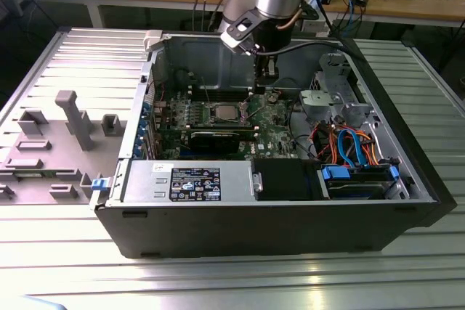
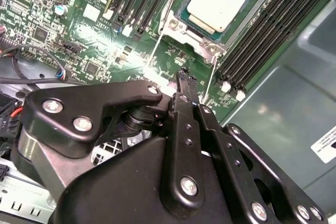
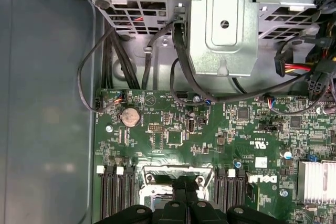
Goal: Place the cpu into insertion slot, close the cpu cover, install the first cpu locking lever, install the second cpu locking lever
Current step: 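Close the cpu cover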
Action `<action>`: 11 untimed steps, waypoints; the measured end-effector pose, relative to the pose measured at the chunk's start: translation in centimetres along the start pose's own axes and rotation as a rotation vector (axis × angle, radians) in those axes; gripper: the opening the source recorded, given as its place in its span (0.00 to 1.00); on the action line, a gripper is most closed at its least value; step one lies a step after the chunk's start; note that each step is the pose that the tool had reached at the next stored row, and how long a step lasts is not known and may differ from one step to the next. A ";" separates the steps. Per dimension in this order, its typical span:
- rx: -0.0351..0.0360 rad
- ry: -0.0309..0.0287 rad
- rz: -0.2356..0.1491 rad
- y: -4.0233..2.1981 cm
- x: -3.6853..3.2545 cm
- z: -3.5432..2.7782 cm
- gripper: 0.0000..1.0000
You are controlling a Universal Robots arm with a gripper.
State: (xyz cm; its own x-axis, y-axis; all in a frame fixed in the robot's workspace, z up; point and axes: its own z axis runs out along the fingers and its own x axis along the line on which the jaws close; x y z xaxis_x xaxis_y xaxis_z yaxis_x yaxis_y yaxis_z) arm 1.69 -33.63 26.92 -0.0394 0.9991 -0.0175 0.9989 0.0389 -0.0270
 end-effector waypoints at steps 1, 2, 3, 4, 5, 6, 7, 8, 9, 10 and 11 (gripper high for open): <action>0.0002 0.0000 0.000 0.10 0.00 0.00 0.11; 0.0006 -0.0001 0.000 0.29 -0.01 -0.01 0.11; 0.0009 0.0000 0.000 0.45 -0.01 -0.01 0.11; 0.0011 0.0000 0.000 0.55 -0.01 -0.01 0.11; 0.0013 0.0000 0.000 0.64 -0.01 -0.02 0.11; 0.0015 0.0000 0.000 0.78 -0.01 -0.02 0.11; 0.0016 0.0000 0.000 0.86 -0.02 -0.02 0.11; 0.0019 0.0000 0.000 0.95 -0.02 -0.02 0.11; 0.0020 0.0000 0.000 1.09 -0.02 -0.02 0.11; 0.0022 0.0000 0.000 1.21 -0.03 -0.02 0.11; 0.0023 0.0000 0.000 1.28 -0.03 -0.03 0.11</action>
State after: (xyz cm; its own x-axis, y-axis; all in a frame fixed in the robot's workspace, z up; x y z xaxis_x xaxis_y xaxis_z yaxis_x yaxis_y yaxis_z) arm 2.97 -33.61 26.91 -0.0395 0.9991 -0.0175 0.9988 0.0390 -0.0293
